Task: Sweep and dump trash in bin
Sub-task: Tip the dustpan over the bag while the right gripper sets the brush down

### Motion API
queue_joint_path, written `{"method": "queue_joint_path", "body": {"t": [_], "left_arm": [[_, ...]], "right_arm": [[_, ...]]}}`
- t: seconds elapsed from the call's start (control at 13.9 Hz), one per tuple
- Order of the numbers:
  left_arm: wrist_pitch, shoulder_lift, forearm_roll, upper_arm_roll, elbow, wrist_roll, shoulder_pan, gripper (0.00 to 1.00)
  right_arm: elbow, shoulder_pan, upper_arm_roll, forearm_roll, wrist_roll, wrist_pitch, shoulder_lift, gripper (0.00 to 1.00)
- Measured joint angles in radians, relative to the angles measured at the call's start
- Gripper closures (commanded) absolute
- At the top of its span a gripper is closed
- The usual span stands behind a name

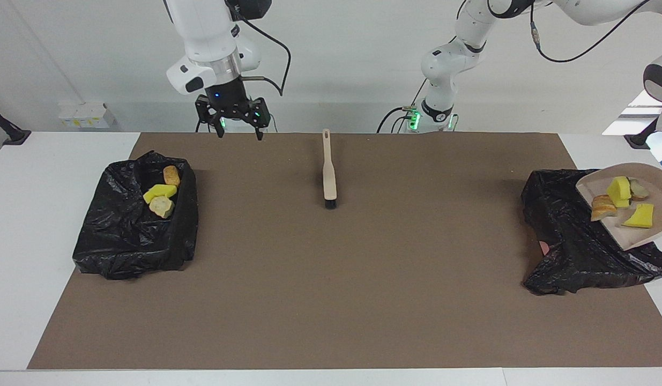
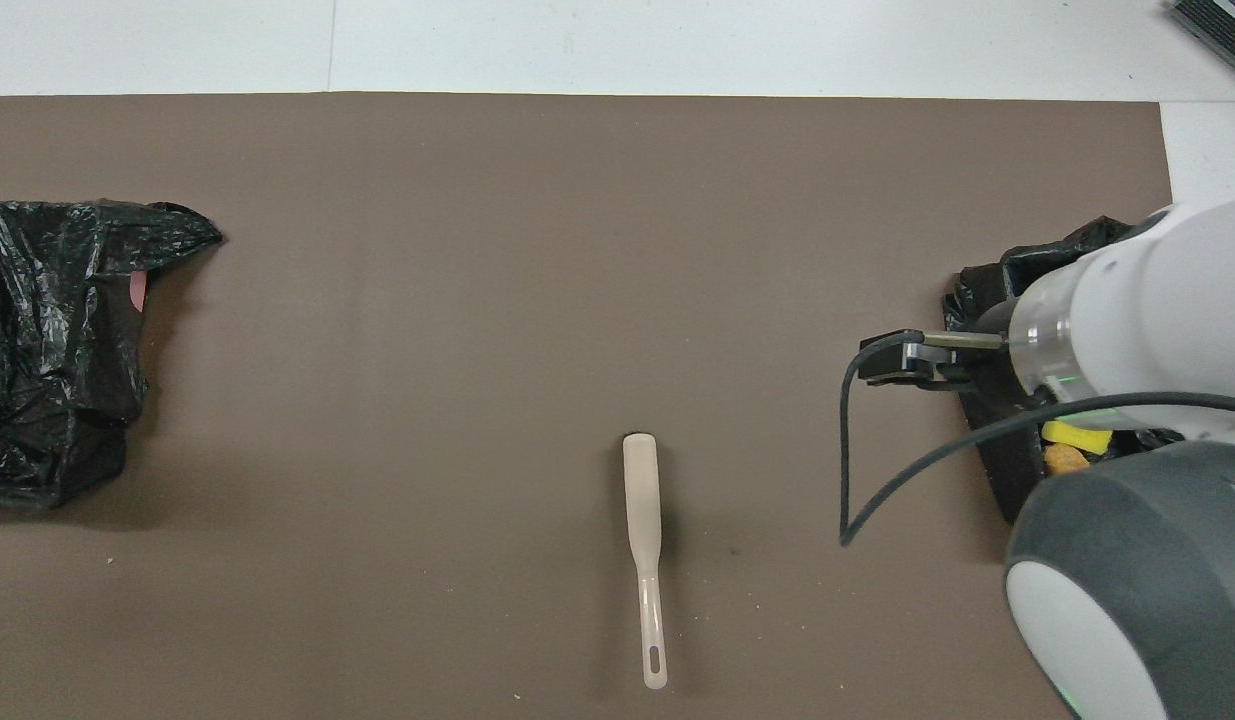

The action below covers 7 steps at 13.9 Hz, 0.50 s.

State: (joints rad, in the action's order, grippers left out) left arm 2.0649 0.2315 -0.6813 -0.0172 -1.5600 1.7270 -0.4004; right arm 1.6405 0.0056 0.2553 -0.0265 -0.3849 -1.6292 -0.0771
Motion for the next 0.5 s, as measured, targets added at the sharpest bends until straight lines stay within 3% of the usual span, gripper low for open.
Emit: {"method": "queue_joint_path", "body": {"t": [0.5], "left_arm": [[-0.037,-0.068,-0.338,0.003,-0.107,-0.275,0.084,1.00]], "right_arm": [[-0.222,-0.010,-0.003,-0.088,0.001,0.178,0.070,0.00]]}}
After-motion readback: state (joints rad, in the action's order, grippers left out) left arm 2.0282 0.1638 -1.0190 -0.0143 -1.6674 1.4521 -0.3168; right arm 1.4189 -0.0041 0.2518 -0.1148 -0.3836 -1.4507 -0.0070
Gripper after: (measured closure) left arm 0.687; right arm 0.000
